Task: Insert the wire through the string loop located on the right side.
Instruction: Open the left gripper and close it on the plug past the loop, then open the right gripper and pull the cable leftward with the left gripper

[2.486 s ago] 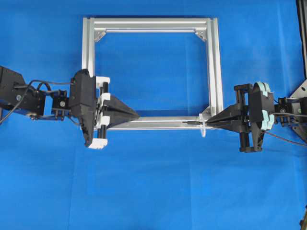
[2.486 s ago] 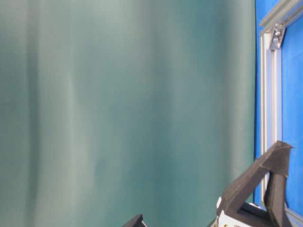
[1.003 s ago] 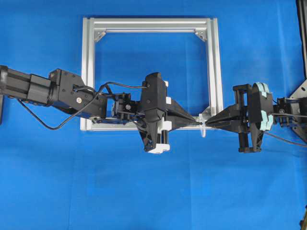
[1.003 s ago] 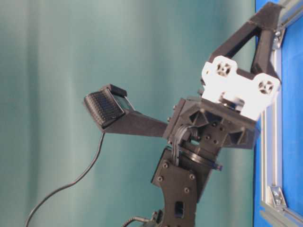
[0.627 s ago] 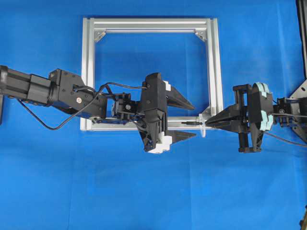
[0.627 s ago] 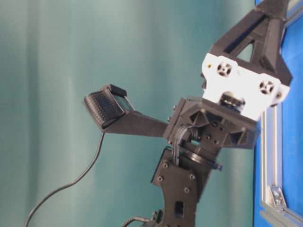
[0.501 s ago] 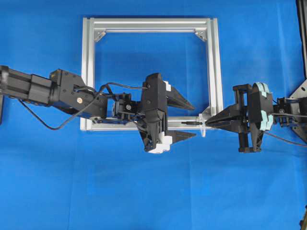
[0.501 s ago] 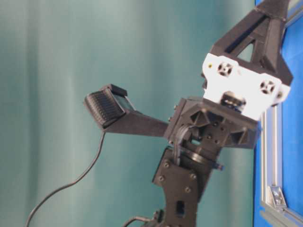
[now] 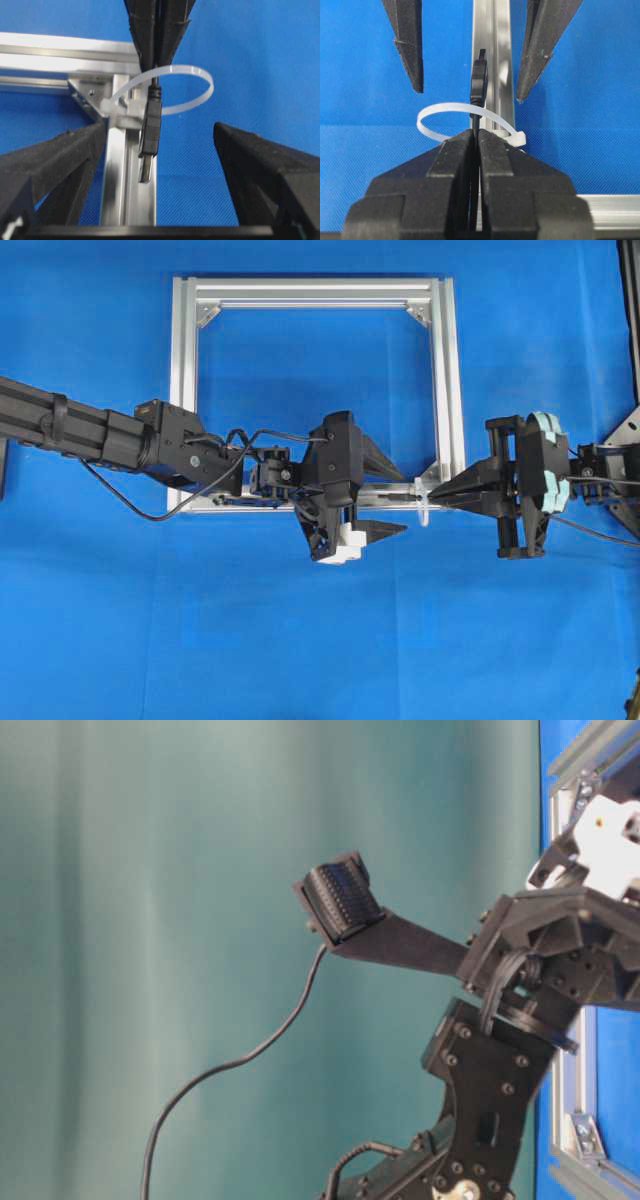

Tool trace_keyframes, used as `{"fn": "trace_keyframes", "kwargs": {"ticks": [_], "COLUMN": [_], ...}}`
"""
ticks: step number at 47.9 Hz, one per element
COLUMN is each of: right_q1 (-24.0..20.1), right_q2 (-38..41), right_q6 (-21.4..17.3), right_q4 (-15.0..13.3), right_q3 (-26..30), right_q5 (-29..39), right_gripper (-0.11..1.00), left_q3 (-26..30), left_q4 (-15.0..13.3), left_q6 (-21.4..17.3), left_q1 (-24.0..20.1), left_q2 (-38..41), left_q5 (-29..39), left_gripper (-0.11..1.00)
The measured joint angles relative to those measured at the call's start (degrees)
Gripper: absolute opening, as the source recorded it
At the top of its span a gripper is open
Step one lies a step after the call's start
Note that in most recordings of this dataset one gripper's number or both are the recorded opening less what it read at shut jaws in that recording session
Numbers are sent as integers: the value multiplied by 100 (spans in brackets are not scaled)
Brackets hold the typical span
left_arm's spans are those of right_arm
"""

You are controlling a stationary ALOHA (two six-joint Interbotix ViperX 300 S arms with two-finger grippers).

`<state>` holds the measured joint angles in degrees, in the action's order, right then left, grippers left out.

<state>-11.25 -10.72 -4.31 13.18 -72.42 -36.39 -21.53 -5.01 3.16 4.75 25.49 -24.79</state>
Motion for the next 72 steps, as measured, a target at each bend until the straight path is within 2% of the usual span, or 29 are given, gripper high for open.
{"fn": "trace_keyframes", "kwargs": {"ticks": [23,27,30,38,41,53,57,60,68,72], "right_q1": [9,9,0,0,-26,-97,-97,-97,-105,-105], "right_q2": [0,0,0,0,0,0,0,0,0,0], "right_q6": [0,0,0,0,0,-26,-35,-44,-88,-88], "right_q4": [9,0,0,0,9,0,0,9,97,123], "right_q3": [9,0,9,9,9,9,9,9,9,9], "right_q5": [9,9,9,9,9,9,9,9,9,9], "right_gripper": [-4,-4,-4,-4,-4,0,9,22,73,93], "left_q3": [0,0,0,0,0,9,18,18,18,18], "left_q4": [0,0,0,0,9,18,18,18,18,18], "left_q6": [0,0,0,-79,-176,-369,-360,-352,-360,-360], "left_q1": [0,-9,-9,-9,-9,9,9,0,0,0], "left_q2": [9,9,9,0,9,9,9,9,9,9], "left_q5": [-9,0,0,9,18,18,18,18,18,18], "left_gripper": [84,81,73,22,8,8,8,8,8,8]}}
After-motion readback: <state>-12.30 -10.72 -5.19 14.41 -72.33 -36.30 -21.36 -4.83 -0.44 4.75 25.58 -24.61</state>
